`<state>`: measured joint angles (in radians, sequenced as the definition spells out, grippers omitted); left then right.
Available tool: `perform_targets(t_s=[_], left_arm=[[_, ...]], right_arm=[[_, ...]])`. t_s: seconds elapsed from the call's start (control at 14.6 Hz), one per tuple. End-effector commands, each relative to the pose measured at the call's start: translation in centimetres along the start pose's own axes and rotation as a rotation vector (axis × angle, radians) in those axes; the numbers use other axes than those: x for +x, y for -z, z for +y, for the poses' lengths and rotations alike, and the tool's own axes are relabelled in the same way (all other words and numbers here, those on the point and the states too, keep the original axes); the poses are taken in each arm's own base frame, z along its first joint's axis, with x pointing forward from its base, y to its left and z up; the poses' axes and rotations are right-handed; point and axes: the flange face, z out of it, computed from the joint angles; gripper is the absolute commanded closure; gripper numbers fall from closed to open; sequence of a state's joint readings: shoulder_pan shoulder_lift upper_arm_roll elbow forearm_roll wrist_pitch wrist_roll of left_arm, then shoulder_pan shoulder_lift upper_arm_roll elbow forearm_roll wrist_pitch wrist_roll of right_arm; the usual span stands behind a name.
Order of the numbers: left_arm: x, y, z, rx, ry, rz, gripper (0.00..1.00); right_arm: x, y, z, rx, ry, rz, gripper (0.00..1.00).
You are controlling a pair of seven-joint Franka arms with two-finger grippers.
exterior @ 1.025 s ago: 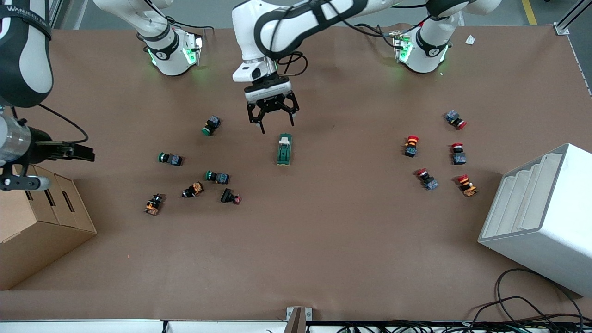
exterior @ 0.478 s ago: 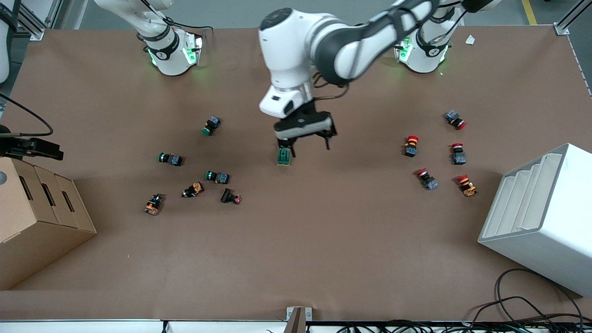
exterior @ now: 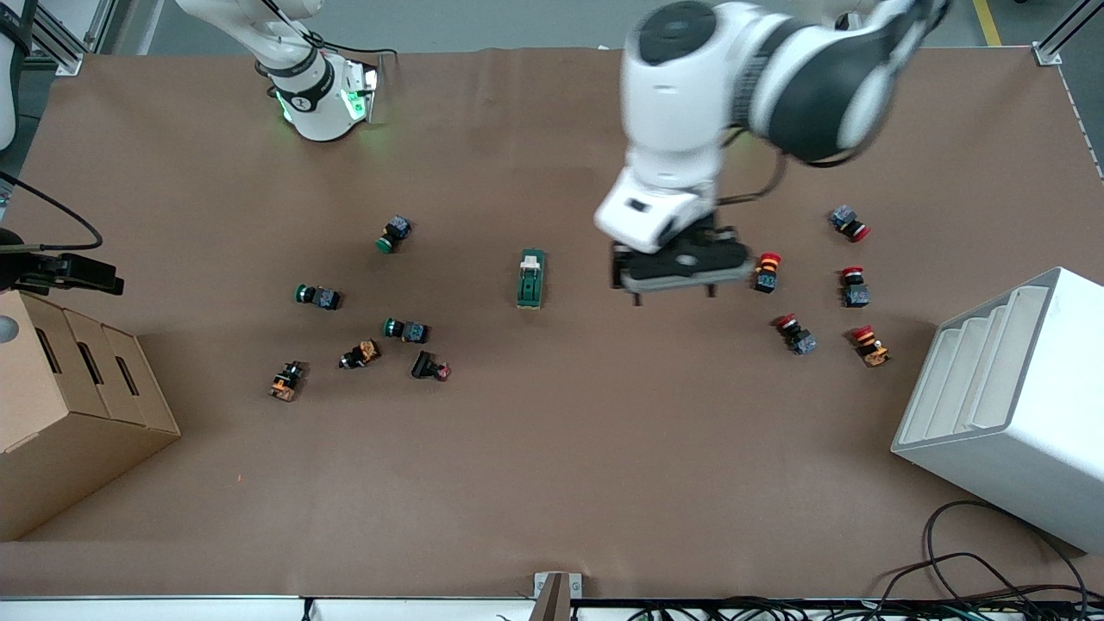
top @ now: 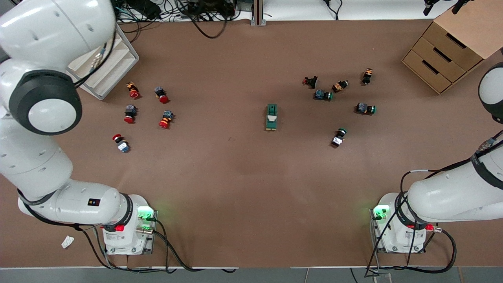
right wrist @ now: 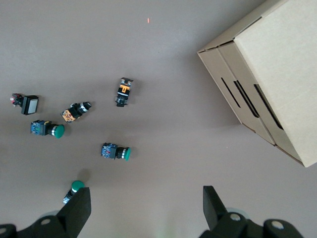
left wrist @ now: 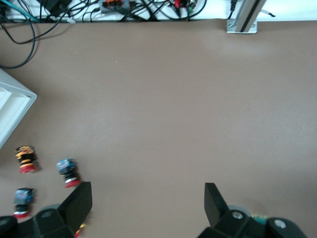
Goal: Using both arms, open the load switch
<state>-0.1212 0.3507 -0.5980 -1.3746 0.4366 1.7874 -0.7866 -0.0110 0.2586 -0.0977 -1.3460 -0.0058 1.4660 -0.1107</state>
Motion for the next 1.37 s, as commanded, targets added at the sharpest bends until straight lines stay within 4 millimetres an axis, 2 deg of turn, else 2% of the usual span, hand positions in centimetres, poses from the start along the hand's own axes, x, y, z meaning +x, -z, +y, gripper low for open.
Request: perform_targets(t_s=[0.0, 0.14, 0.27, 0.41, 0.55, 0.75, 0.89, 1.09, 1.3], left_arm=[[1.3, 4.0, -7.0, -0.035, -0.070, -0.005, 0.00], [1.8, 5.5, -12.1, -0.059, -0.096, -0.020, 0.00], [1.8, 6.4, -16.1, -0.093, -0.149, -0.075, 0.00], [1.3, 7.4, -18.4, -0.079, -0.174, -0.114, 0.00], [0.7, 8.3, -20.4, -0.060, -0.159, -0.143, 0.00], [0.0, 8.6, -24.5, -0.086, -0.164, -0.184, 0.00], [-0.4, 8.6, -27.1, -0.112, -0.186, -0.189, 0.00], [-1.2, 8.7, -28.9, -0.113, -0.183, -0.196, 0.00], [-3.2, 8.6, -29.3, -0.111, -0.187, -0.212, 0.00]], right_arm=[[-0.5, 0.9, -0.6, 0.021, 0.020, 0.007, 0.00], [-2.2, 2.6, -0.7, 0.029, 0.018, 0.002, 0.00], [-3.3, 3.3, -0.4, 0.039, 0.008, 0.005, 0.00], [-4.9, 3.6, -0.8, 0.041, -0.010, 0.006, 0.00], [-6.0, 3.9, -2.3, 0.027, -0.023, 0.016, 0.00], [-7.1, 4.9, -2.3, 0.029, -0.022, 0.022, 0.00], [-8.5, 5.4, -2.3, 0.032, -0.020, 0.025, 0.00], [-11.0, 5.9, -2.1, 0.024, -0.020, 0.039, 0.00], [-12.5, 6.5, -2.1, 0.026, -0.020, 0.048, 0.00]])
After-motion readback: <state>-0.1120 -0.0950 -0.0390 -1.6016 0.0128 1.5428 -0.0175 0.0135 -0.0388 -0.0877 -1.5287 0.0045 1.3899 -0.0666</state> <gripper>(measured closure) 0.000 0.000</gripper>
